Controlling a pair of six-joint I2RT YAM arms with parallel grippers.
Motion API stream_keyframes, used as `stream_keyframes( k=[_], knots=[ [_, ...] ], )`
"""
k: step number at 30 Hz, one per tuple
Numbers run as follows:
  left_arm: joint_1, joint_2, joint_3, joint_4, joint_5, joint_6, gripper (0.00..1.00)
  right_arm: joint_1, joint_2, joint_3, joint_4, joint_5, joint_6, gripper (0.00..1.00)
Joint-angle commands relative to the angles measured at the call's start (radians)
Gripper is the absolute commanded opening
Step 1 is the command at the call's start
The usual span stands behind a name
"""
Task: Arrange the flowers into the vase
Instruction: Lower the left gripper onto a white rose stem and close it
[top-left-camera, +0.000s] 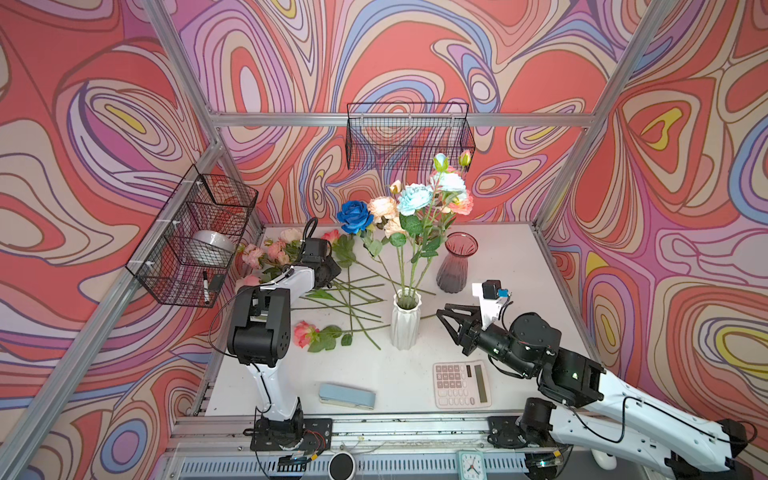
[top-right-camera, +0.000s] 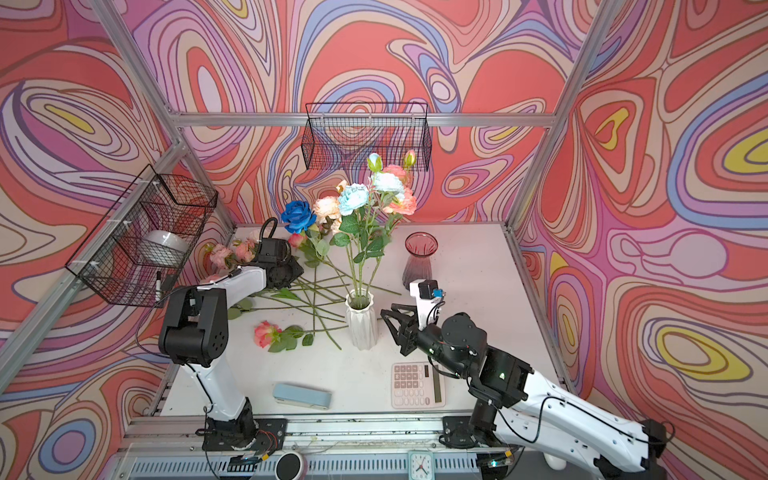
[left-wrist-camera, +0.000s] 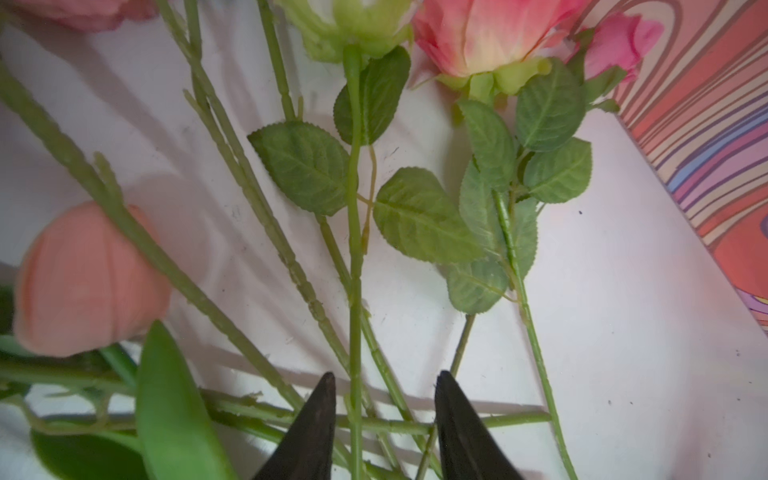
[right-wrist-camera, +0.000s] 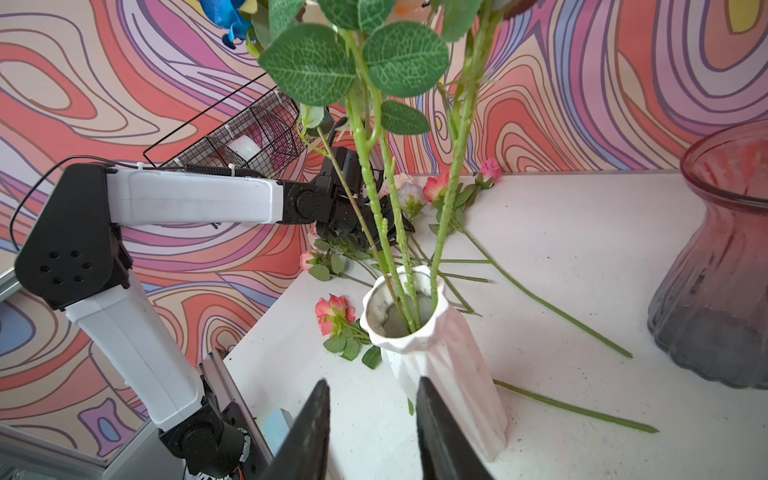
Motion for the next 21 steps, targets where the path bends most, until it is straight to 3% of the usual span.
stream_keyframes(
  k=[1,8,16,21],
  knots=[
    [0.007,0.025,0.052,-0.056,-0.043,0.033,0.38,0.002,-0.01,0.005,-0.025,0.019,-0.018,0.35],
    [0.009,0.074,0.081,-0.065,-0.035,0.046,0.25,0.002,-0.001,0.013,-0.026,0.023,-0.023,0.35],
    [0.009,0.082,0.068,-0.062,-0.049,0.042,0.32,0.002,0.008,0.017,-0.027,0.025,-0.025,0.35],
    [0.009,0.061,0.063,-0.052,-0.038,0.046,0.29,0.002,0.013,0.017,-0.028,0.025,-0.024,0.35]
  ],
)
